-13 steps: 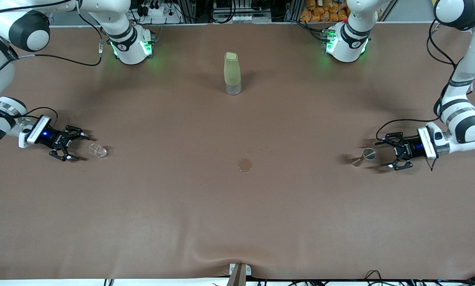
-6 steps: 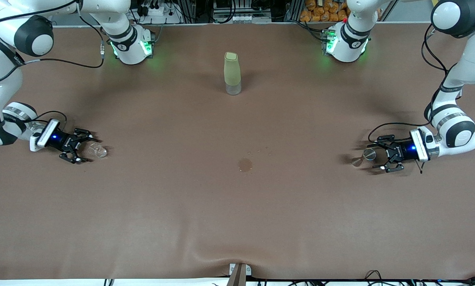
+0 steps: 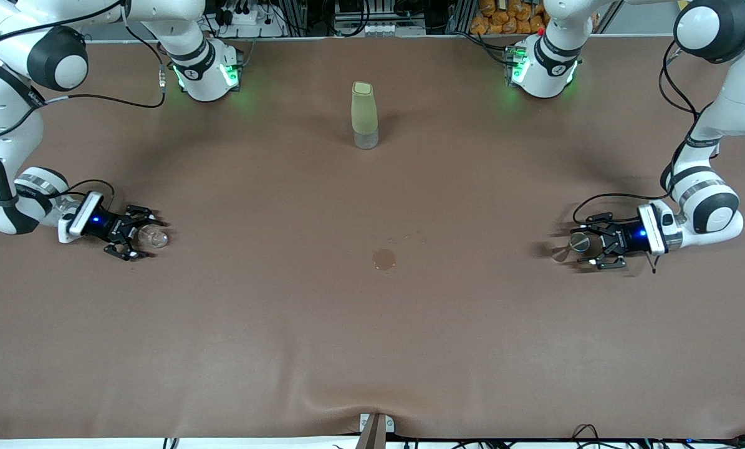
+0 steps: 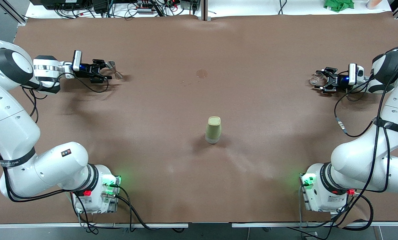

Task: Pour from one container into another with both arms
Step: 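Close the right gripper on the glass cup while the left gripper grasps the jigger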

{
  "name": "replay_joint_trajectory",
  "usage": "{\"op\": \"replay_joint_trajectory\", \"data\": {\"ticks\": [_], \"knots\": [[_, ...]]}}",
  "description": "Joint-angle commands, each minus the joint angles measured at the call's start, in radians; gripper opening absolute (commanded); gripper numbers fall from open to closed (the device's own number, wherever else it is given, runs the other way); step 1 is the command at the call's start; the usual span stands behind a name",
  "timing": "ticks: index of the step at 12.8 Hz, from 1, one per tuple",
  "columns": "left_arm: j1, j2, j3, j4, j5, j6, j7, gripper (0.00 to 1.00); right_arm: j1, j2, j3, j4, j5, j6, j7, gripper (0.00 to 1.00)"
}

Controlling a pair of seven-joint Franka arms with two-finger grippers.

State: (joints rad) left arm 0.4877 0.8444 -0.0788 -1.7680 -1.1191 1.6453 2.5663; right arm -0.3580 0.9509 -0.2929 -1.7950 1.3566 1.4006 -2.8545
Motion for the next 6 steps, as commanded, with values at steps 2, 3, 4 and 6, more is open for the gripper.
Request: {"op": "replay_joint_trajectory", "data": {"ticks": [2,3,4,6], "knots": [[-0.011,0.045,-0.009,0.048,-0.027,-0.021,0.029,0.79,0.028,0.043,0.0,-0.021,0.059,-0.008,-0.344,1.0],[-0.012,0.047,-0.01,0.048,-0.03,-0.021,0.029,0.79,0.028,0.046,0.006,-0.021,0.07,-0.008,-0.347,1.0],[-0.014,0.047,-0.01,0.048,-0.03,-0.021,0.028,0.79,0.03,0.049,0.008,-0.021,0.071,-0.008,-0.353,1.0],[-0.012,0.045,-0.015,0.048,-0.03,-0.021,0.029,0.74,0.044,0.052,0.011,-0.023,0.085,-0.008,-0.353,1.0]]}}
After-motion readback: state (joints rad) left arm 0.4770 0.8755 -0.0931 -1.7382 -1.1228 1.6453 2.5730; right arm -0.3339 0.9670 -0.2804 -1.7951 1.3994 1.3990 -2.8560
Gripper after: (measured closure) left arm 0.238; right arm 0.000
